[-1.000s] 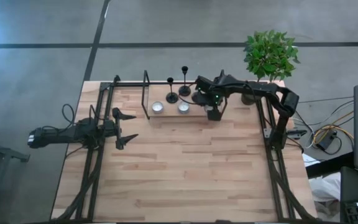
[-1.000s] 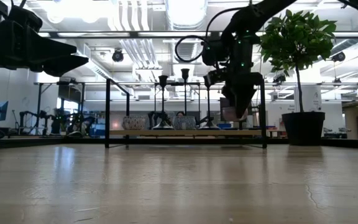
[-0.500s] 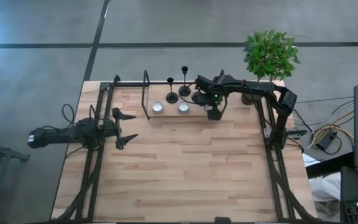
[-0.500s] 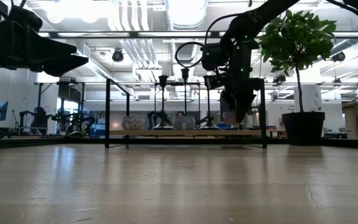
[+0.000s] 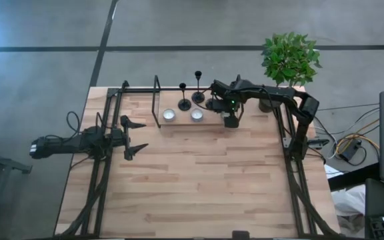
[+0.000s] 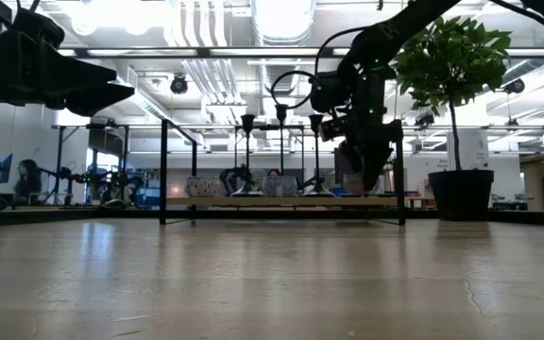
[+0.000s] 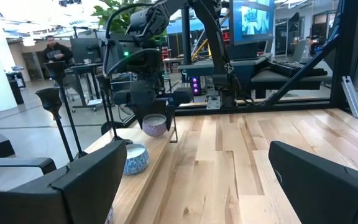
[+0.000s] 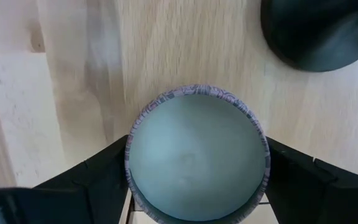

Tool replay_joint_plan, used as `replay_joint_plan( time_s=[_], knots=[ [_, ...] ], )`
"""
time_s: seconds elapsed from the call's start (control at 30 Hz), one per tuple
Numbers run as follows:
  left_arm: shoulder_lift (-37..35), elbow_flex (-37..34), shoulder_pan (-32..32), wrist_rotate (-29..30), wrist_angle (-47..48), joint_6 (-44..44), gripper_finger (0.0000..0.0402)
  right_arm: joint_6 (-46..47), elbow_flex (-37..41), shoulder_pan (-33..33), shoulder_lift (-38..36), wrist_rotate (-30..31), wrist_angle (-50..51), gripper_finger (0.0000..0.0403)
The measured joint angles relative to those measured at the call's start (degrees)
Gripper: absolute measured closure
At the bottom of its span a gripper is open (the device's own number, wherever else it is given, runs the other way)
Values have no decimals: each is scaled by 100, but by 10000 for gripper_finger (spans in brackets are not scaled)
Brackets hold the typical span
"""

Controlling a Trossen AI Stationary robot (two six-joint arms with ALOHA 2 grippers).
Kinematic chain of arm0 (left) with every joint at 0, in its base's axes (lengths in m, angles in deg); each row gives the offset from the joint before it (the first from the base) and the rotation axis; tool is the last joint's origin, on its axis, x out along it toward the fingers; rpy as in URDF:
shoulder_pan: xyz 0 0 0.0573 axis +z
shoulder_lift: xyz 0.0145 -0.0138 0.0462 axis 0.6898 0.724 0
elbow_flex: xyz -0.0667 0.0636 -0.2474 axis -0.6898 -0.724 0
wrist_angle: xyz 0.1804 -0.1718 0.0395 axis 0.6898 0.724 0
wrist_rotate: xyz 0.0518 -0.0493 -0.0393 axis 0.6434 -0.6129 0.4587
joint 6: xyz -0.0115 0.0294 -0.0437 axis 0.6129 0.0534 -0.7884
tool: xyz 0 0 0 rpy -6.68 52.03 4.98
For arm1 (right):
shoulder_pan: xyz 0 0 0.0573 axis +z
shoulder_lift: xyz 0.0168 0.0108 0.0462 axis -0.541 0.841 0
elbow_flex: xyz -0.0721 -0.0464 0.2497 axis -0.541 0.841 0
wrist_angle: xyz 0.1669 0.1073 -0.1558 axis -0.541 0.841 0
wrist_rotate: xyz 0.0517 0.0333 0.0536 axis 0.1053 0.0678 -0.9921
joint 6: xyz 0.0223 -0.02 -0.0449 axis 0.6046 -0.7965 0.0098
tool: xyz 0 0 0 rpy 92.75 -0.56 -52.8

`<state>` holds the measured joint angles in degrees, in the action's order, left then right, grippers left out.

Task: Pick & Place candle stick holders
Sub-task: Put the pink scented candle on the shelf

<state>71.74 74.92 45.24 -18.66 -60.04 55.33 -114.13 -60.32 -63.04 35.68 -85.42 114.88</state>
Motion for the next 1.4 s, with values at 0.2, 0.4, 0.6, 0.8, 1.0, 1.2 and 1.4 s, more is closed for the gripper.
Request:
replay_joint_plan(
  time_s=[0.2,0.4,0.6,0.8,1.0,1.2,1.4],
  knots=[
    [0,2,0,0,1,1,3,-12,58,-18,0,-2,-134,107],
    [1,0,0,0,-1,0,3,-25,128,-65,-6,0,-194,106],
    [0,2,0,0,-1,-1,3,-22,191,-73,-16,1,-266,107],
    [0,0,0,0,1,1,3,-14,225,-74,-24,1,-267,106],
    [2,1,0,0,0,0,3,35,229,-74,-24,1,-267,91],
    [0,0,0,0,-1,-1,3,116,234,-74,-24,-1,-274,70],
    [0,1,0,0,0,0,3,137,236,-74,-24,-1,-294,57]
  ],
)
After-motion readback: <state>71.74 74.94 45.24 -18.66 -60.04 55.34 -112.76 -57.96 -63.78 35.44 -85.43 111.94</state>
